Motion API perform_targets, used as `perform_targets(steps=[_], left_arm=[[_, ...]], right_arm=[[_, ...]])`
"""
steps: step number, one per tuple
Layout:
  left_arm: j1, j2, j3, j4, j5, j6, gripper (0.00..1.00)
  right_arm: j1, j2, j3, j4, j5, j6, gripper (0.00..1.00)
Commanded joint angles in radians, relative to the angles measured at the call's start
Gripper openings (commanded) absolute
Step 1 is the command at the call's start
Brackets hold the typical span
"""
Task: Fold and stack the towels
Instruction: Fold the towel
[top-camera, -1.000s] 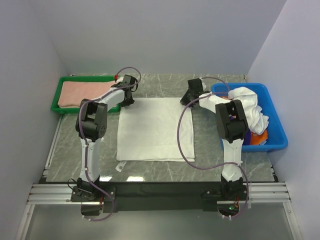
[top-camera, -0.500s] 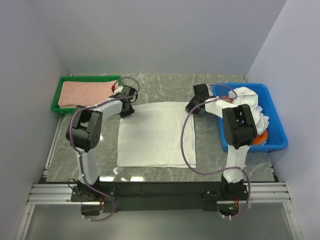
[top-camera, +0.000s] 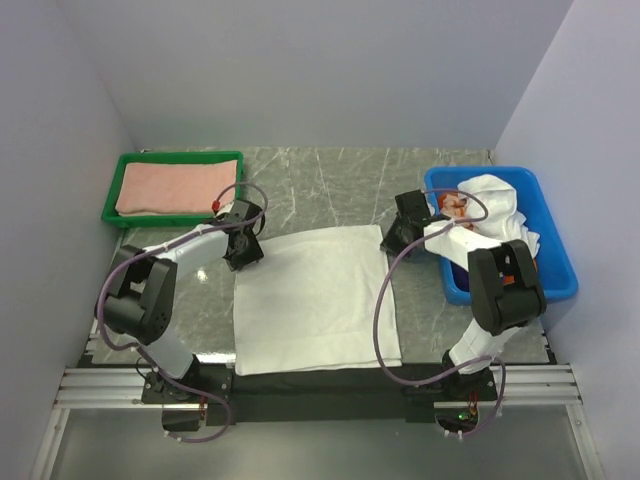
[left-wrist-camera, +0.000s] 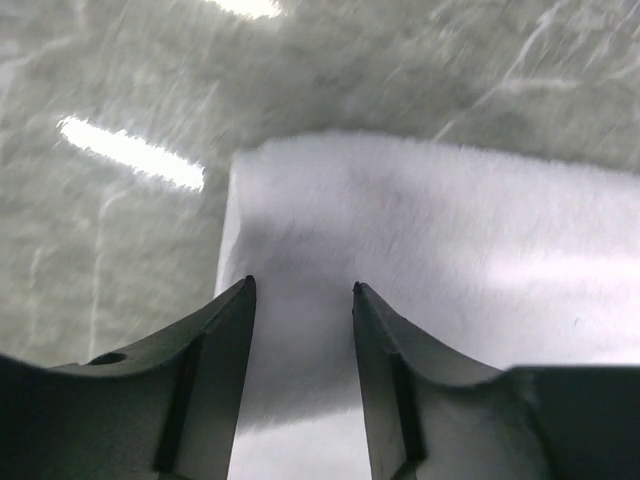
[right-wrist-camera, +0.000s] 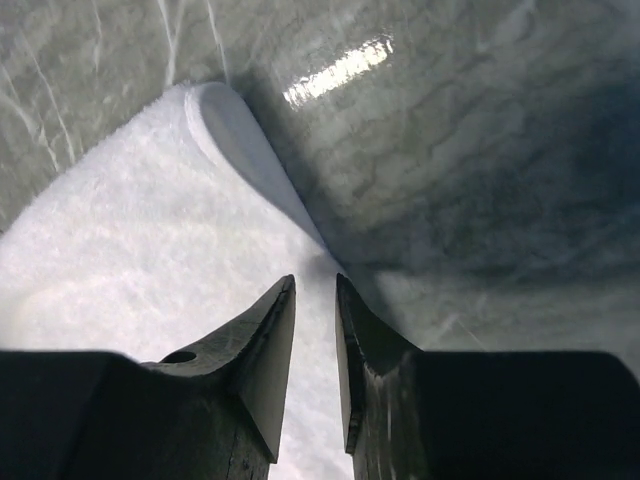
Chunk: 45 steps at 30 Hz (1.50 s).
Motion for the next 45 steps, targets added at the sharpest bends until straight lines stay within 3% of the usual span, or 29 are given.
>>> perform_targets(steps=[1, 4, 7, 12, 17, 31, 39, 42, 43, 45], left_arm=[[-0.005, -0.075, 0.024, -0.057, -0.045, 0.015, 0.52], [0.011, -0.059, 0.099, -0.064, -0.092, 0.066, 0.54], [0.029, -0.016, 0.157, -0.055, -0.098, 0.112, 0.49], [0.054, 0.075, 0.198, -0.049, -0.105, 0.156, 0.36], [0.074, 0.167, 0.224, -0.029, -0.098, 0.175, 0.30], [0.097, 0.242, 0.239, -0.055, -0.145, 0.179, 0.35], [0.115, 0.110, 0.291, -0.051, -0.191, 0.296, 0.59], [0.115, 0.043, 0.270, -0.016, -0.167, 0.353, 0.71], [0.115, 0.009, 0.264, -0.009, -0.164, 0.363, 0.75], [0.115, -0.019, 0.242, 0.006, -0.141, 0.405, 0.87]], right_arm=[[0.001, -0.097, 0.007, 0.009, 0.065, -0.091, 0.31], [0.004, -0.111, 0.060, 0.033, 0.056, -0.204, 0.29], [0.002, -0.091, 0.128, 0.046, 0.039, -0.269, 0.27], [0.002, 0.020, 0.229, 0.018, 0.016, -0.285, 0.24], [0.004, 0.145, 0.297, 0.012, 0.016, -0.274, 0.21], [0.002, 0.265, 0.315, -0.034, 0.056, -0.225, 0.19], [0.002, 0.158, 0.367, -0.060, 0.062, -0.434, 0.22], [0.004, 0.132, 0.410, -0.091, 0.021, -0.614, 0.29], [0.004, 0.129, 0.418, -0.097, -0.010, -0.695, 0.39], [0.002, 0.136, 0.455, -0.141, -0.042, -0.780, 0.47]])
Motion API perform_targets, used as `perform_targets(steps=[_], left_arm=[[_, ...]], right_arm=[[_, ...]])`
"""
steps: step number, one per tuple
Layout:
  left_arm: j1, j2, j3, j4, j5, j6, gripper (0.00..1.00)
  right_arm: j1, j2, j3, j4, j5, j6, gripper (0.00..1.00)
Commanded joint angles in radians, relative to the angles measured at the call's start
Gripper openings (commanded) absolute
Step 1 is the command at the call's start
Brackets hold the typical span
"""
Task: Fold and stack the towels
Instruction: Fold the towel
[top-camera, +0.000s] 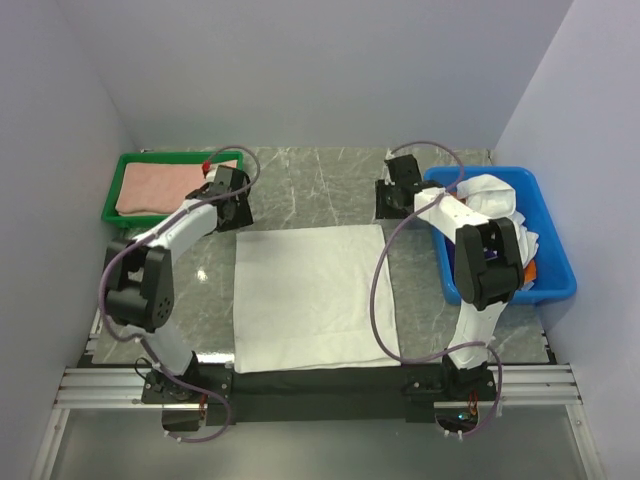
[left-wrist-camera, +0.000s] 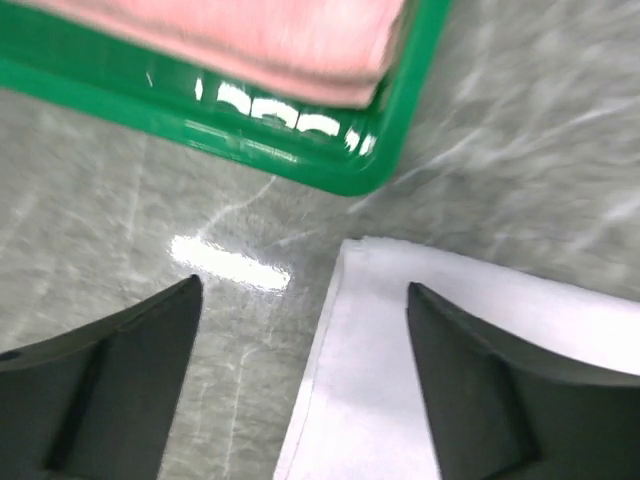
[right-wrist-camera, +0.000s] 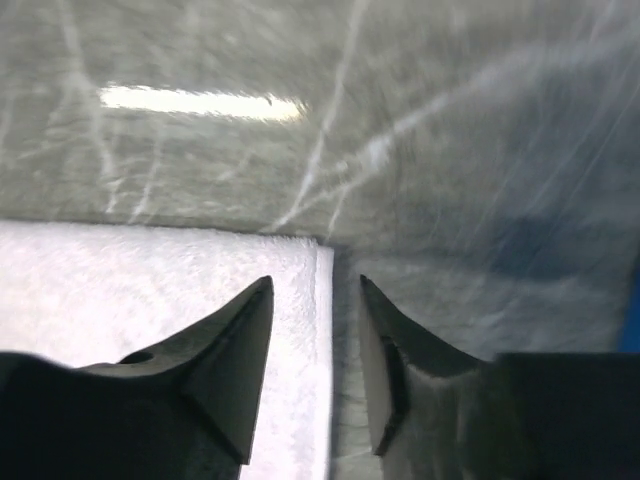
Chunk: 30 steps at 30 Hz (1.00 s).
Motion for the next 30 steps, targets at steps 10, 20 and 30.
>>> perform_targets(steps=[10, 20, 30], left_arm=[[-0.001, -0.360, -0.173, 0.122, 0.218, 0.213, 0.99], [-0.001, -0.366, -0.241, 0.145, 0.212, 0.211, 0.99], [-0.001, -0.281, -0.194, 0.114, 0.193, 0.208, 0.99]], right_arm=[[0.001, 0.080, 0.241, -0.283, -0.257, -0.606, 0.68], [-0.010, 0.269, 0.430, -0.462, -0.280, -0.760, 0.58], [-0.013, 0.338, 0.492, -0.491, -0.274, -0.757, 0.54]])
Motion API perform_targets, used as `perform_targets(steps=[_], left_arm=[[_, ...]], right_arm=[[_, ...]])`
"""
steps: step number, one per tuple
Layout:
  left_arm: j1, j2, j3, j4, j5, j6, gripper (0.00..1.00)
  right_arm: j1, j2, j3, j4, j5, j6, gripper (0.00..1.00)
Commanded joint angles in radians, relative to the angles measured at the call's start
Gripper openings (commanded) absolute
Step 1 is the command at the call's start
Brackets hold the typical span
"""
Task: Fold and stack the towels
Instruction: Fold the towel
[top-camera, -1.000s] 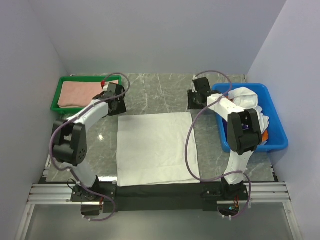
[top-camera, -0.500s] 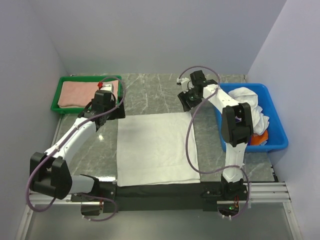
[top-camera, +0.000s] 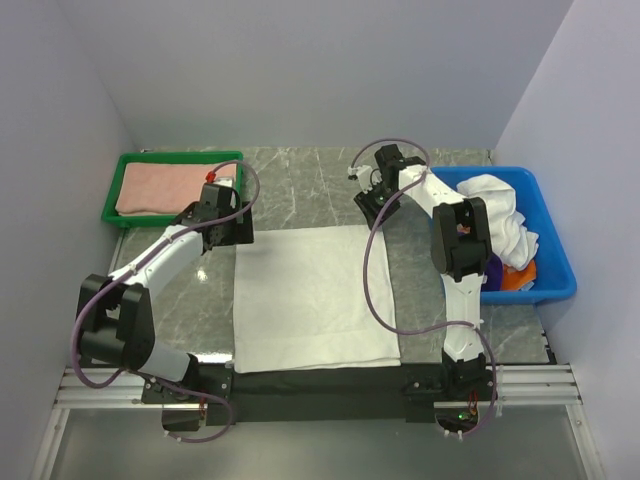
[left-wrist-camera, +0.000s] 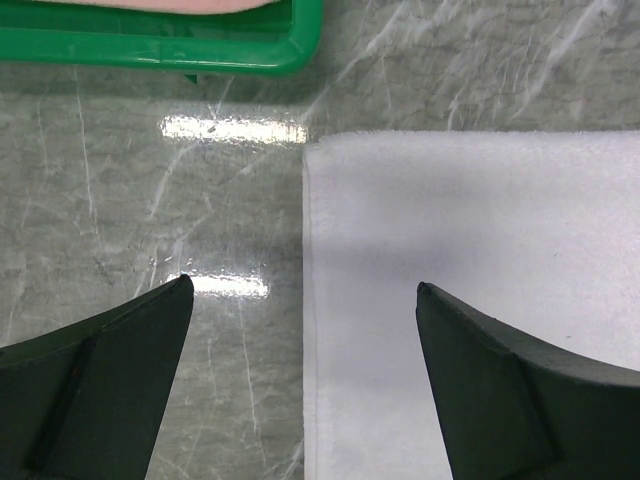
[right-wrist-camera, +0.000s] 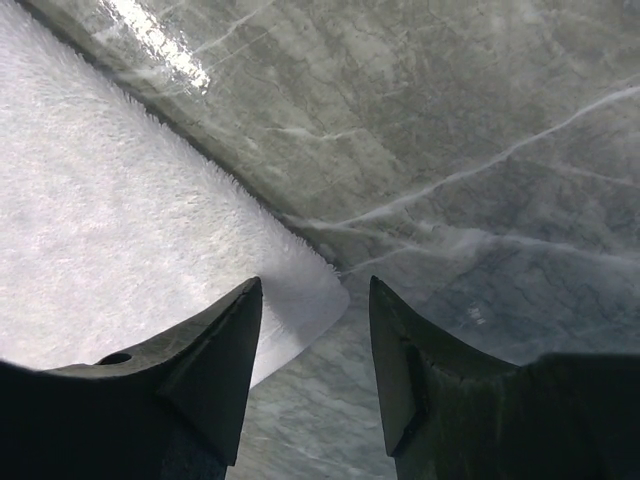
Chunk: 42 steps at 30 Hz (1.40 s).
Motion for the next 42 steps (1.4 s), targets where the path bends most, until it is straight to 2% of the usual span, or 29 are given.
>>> perform_targets(steps=[1, 5, 14, 16, 17, 19, 20, 23, 27, 31, 36, 39, 40, 42], left_arm=[[0.000, -0.014, 0.040, 0.012, -0.014, 0.002, 0.99], [-0.001, -0.006, 0.043, 0.012, -0.009, 0.002, 0.99], [-0.001, 0.014, 0.044, 0.011, -0.008, 0.004, 0.99], [-0.001, 0.020, 0.044, 0.011, -0.009, 0.005, 1.00], [-0.001, 0.022, 0.047, 0.014, -0.009, 0.007, 1.00], [-0.001, 0.034, 0.049, 0.021, -0.015, 0.007, 0.99], [-0.001, 0.043, 0.067, 0.017, -0.017, 0.007, 0.99], [-0.001, 0.104, 0.136, -0.031, -0.009, 0.001, 0.99], [-0.001, 0.184, 0.208, -0.054, 0.015, 0.021, 0.99], [0.000, 0.284, 0.282, -0.063, 0.009, 0.120, 0.95], [-0.003, 0.406, 0.411, -0.120, 0.113, 0.235, 0.91], [-0.013, 0.440, 0.472, -0.140, 0.181, 0.300, 0.84], [-0.017, 0.450, 0.501, -0.146, 0.199, 0.367, 0.82], [-0.017, 0.479, 0.530, -0.172, 0.231, 0.403, 0.80]], right_arm=[[-0.005, 0.014, 0.043, -0.031, -0.008, -0.014, 0.53], [-0.002, 0.036, 0.048, -0.048, 0.007, 0.001, 0.47], [0.007, 0.053, 0.043, -0.052, 0.014, 0.021, 0.47], [0.009, 0.049, 0.039, -0.052, 0.006, 0.015, 0.39], [0.009, 0.045, 0.025, -0.049, 0.006, 0.014, 0.27], [0.007, 0.034, 0.012, -0.029, 0.005, 0.012, 0.17], [0.009, 0.033, 0.005, -0.029, 0.006, 0.010, 0.09], [0.007, 0.022, -0.017, -0.029, 0.033, 0.000, 0.00], [0.006, -0.022, -0.079, 0.001, 0.104, -0.008, 0.00], [0.003, -0.062, -0.139, 0.063, 0.190, -0.008, 0.00], [0.003, -0.093, -0.191, 0.121, 0.273, -0.020, 0.00], [0.000, -0.121, -0.224, 0.166, 0.304, -0.025, 0.00], [-0.002, -0.125, -0.228, 0.170, 0.311, -0.026, 0.00], [-0.002, -0.133, -0.230, 0.181, 0.319, -0.026, 0.00]])
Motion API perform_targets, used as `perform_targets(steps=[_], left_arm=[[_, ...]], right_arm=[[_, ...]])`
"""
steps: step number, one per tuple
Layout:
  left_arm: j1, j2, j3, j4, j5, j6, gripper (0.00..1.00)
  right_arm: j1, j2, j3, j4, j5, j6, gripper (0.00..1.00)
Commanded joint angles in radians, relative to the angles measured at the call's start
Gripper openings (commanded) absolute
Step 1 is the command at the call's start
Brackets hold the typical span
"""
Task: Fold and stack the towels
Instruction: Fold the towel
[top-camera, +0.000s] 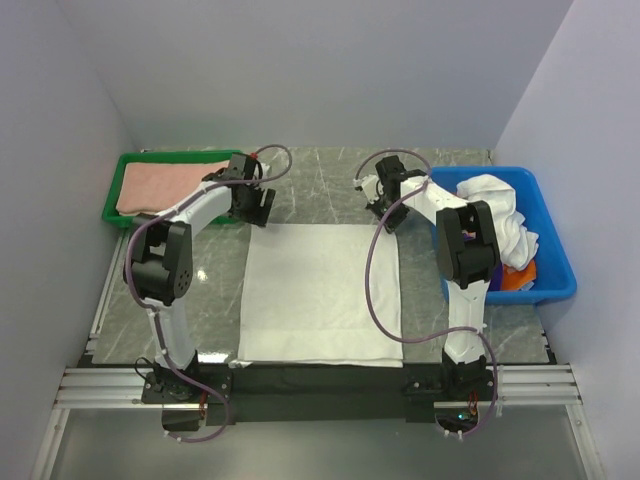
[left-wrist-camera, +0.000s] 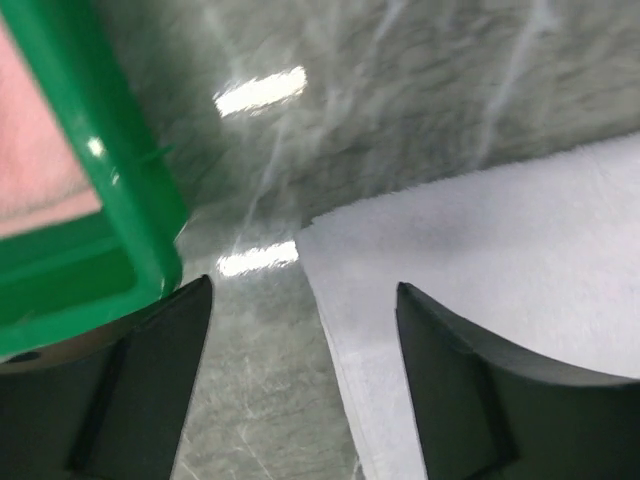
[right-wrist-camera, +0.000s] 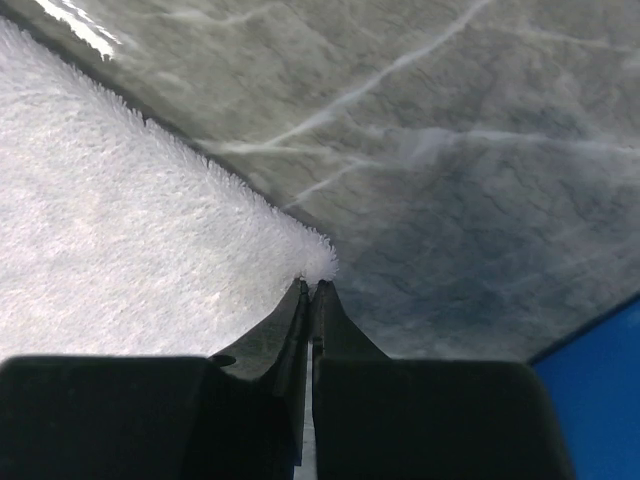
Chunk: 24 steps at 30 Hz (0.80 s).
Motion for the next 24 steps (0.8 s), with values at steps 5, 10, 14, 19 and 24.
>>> perform_targets(steps=[5, 10, 14, 19, 24], left_arm=[[-0.013, 0.094, 0.200, -0.117, 0.138, 0.241, 0.72], [-0.013, 0.151, 0.257, -0.178, 0.140, 0.272, 0.64], [-0.013, 0.200, 0.283, -0.209, 0.153, 0.268, 0.56], [-0.013, 0.223, 0.309, -0.198, 0.155, 0.265, 0.50], [-0.013, 0.252, 0.338, -0.189, 0.155, 0.267, 0.52]], right_arm=[[-0.011, -0.043, -0.038, 0.071, 0.106, -0.024, 0.00], [-0.012, -0.042, -0.044, 0.083, 0.115, -0.016, 0.00], [-0.009, -0.043, -0.045, 0.095, 0.117, -0.010, 0.00], [-0.005, -0.043, -0.049, 0.101, 0.112, -0.011, 0.00], [-0.001, -0.042, -0.056, 0.105, 0.108, -0.010, 0.00]])
